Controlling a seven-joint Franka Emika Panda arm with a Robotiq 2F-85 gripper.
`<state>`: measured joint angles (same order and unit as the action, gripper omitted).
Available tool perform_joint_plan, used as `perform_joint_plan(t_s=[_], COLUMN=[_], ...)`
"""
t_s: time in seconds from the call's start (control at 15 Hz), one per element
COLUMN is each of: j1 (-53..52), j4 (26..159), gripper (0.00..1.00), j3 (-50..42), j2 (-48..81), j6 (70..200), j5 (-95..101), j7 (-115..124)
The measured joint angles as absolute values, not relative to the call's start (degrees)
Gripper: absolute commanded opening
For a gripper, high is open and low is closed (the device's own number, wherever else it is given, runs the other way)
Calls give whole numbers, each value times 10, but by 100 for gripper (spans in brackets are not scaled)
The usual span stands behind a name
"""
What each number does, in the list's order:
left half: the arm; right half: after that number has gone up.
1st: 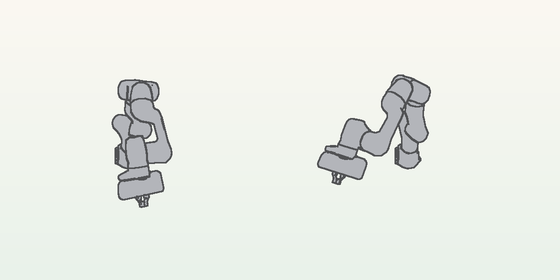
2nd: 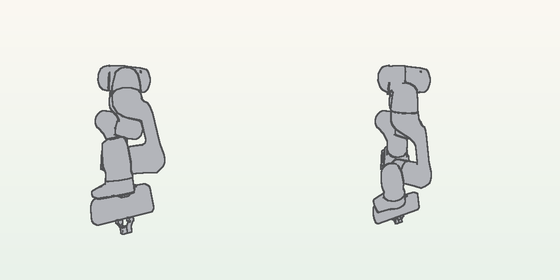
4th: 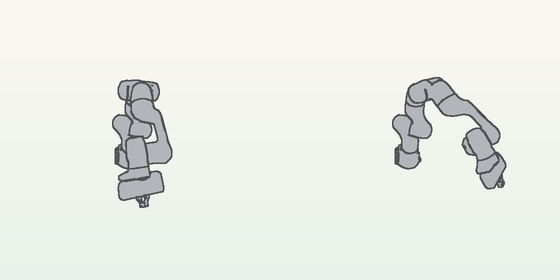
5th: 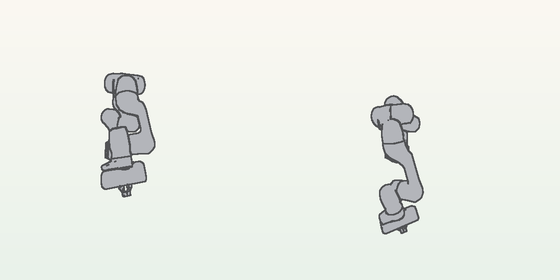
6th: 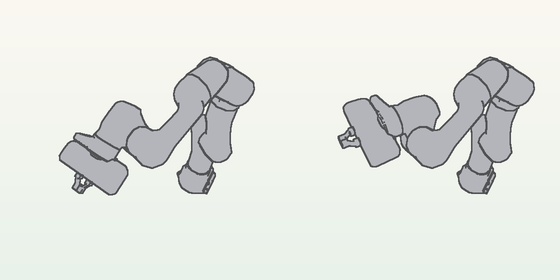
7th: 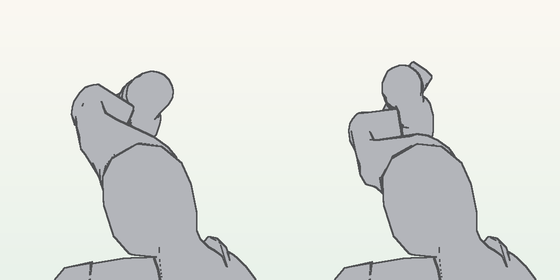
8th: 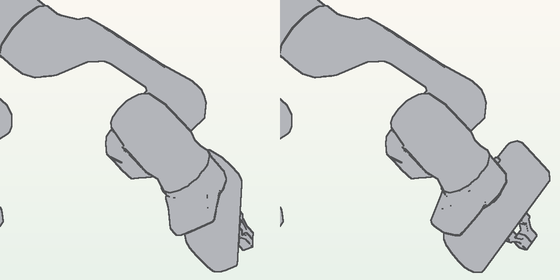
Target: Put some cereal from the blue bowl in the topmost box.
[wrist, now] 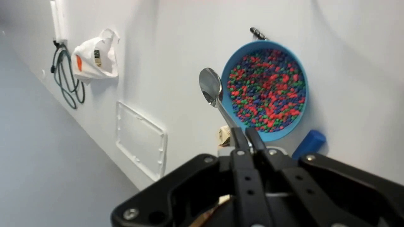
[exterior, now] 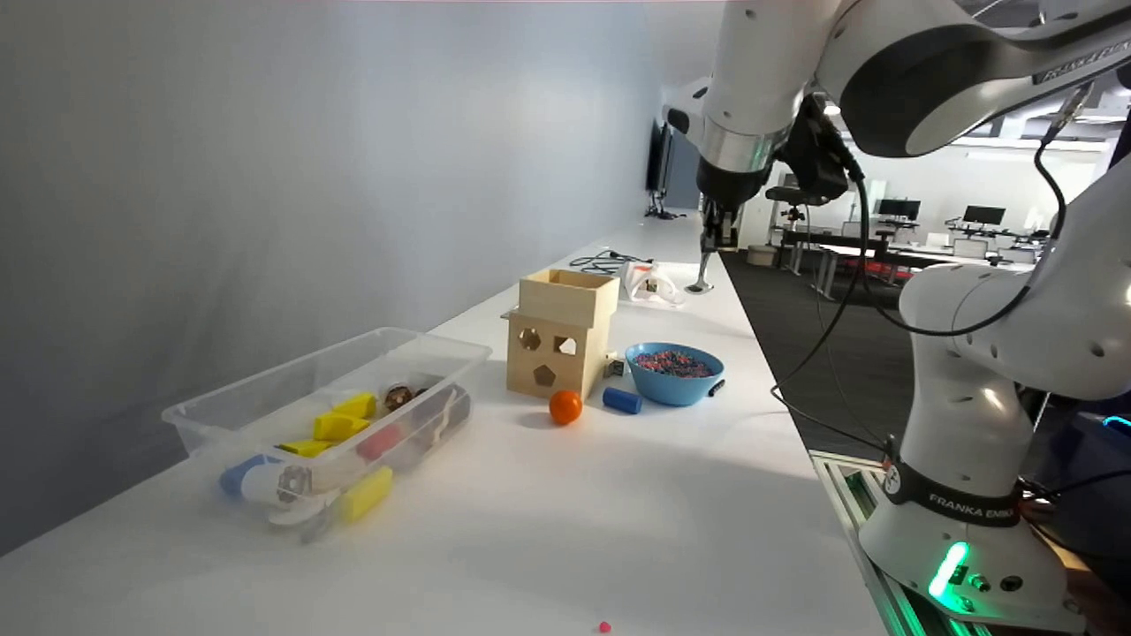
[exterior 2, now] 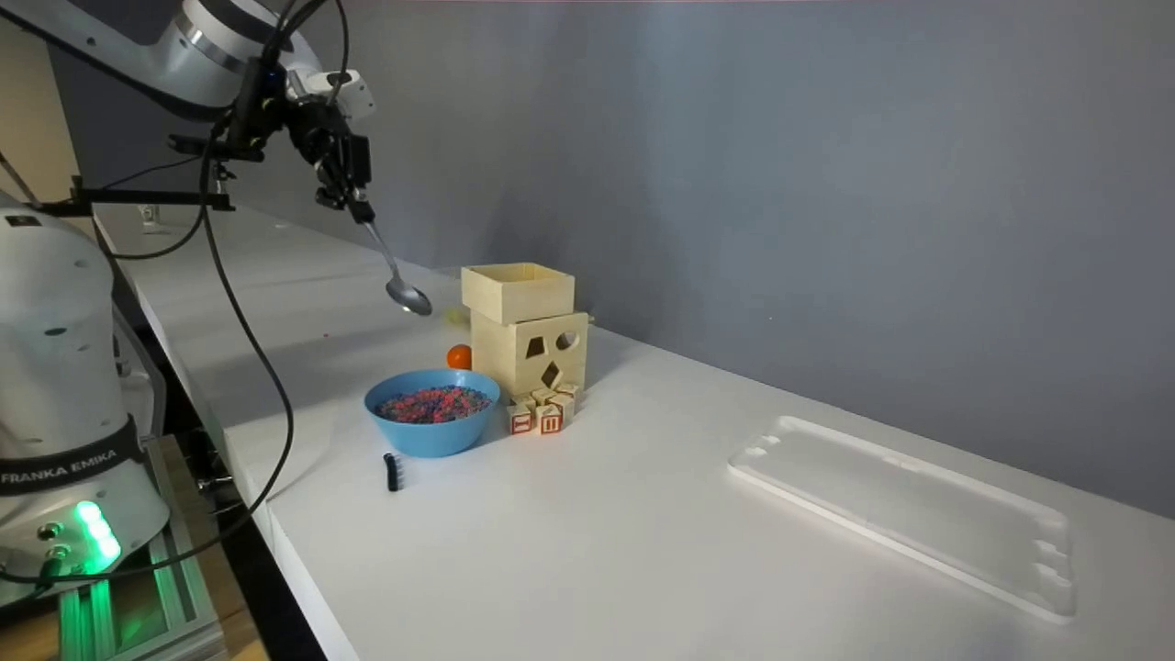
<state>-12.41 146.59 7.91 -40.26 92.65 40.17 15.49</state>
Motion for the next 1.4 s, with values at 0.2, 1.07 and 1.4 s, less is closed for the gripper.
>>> perform_joint_plan(t_s=[0.2,1.07,1.4], j1=[-125,-70,-38], j4=[1494,1574,1573], gripper=[1,1,1], j3=[77,47,47], j2=[-402,-397,-382], j6=[933,1168,1185], j5=[363,317,317], j7=[127,120,118])
